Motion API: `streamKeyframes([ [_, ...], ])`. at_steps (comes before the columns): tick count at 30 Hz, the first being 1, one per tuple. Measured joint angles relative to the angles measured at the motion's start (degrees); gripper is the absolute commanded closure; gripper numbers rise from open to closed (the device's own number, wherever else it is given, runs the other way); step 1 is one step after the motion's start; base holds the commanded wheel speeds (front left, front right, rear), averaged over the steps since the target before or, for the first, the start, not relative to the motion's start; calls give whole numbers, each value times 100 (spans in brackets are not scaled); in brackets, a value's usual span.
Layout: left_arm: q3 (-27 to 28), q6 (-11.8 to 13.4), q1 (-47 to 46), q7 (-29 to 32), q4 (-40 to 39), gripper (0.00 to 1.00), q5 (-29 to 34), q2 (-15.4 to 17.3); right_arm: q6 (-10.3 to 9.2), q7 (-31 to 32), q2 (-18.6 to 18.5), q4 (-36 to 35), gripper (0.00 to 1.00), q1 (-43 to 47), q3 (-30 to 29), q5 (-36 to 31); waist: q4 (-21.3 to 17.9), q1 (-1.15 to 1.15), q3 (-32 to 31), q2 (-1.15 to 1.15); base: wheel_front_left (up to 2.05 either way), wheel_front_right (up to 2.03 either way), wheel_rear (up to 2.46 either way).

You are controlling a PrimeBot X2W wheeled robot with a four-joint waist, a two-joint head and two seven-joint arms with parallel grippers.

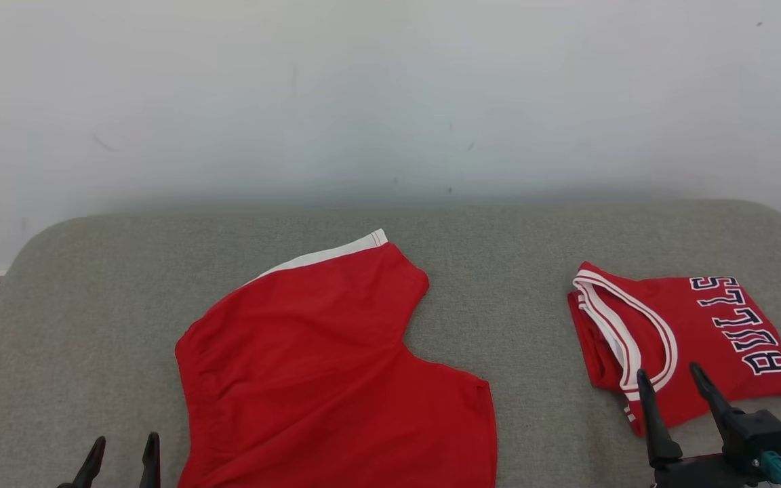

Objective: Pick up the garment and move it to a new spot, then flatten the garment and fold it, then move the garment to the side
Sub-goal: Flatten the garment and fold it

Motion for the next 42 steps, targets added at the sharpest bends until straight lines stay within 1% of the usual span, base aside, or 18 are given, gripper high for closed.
streamKeyframes([
  [7,-116,-16,-131,54,12,0,67,15,0,1,37,-47,0,65,34,-25,130,0,13,0,0,0,0],
  [8,-141,-62,-166,71,13,0,73,15,0,0,37,-54,0,74,35,-25,150,0,18,0,0,0,0],
  [10,-205,-75,-216,78,19,0,73,3,2,1,37,-67,0,74,38,-24,194,0,28,0,0,0,0],
  [16,-530,-401,-215,319,171,0,73,-9,13,0,54,-91,0,74,87,-24,324,0,85,0,0,0,0],
  [17,-579,-494,-216,359,235,0,62,-9,15,0,70,-94,0,74,94,-24,339,0,101,0,0,0,0],
  [23,-803,-945,-241,659,769,0,-94,-73,66,1,115,-75,0,60,214,-25,382,0,180,0,0,0,0],
  [27,-872,-1124,-359,817,1133,0,-140,-107,94,2,120,-73,0,49,234,-41,351,0,230,0,0,0,0],
  [29,-886,-1127,-508,843,1255,0,-163,-135,103,3,118,-76,0,43,237,-60,338,0,256,0,0,0,0],
  [30,-904,-1178,-594,894,1338,0,-176,-138,107,4,115,-75,0,39,241,-67,331,0,268,0,0,0,0],
  [33,-914,-1223,-784,931,1536,0,-216,-194,108,16,112,-73,0,34,256,-74,315,0,299,0,0,0,0],
  [39,-1013,-1321,-996,1087,1957,0,-320,-271,109,36,112,-80,0,-49,300,-120,301,0,355,0,0,0,0],
  [42,-1070,-1324,-1079,1085,2120,0,-324,-276,109,44,113,-101,0,-62,343,-170,301,0,371,0,0,0,0],
])
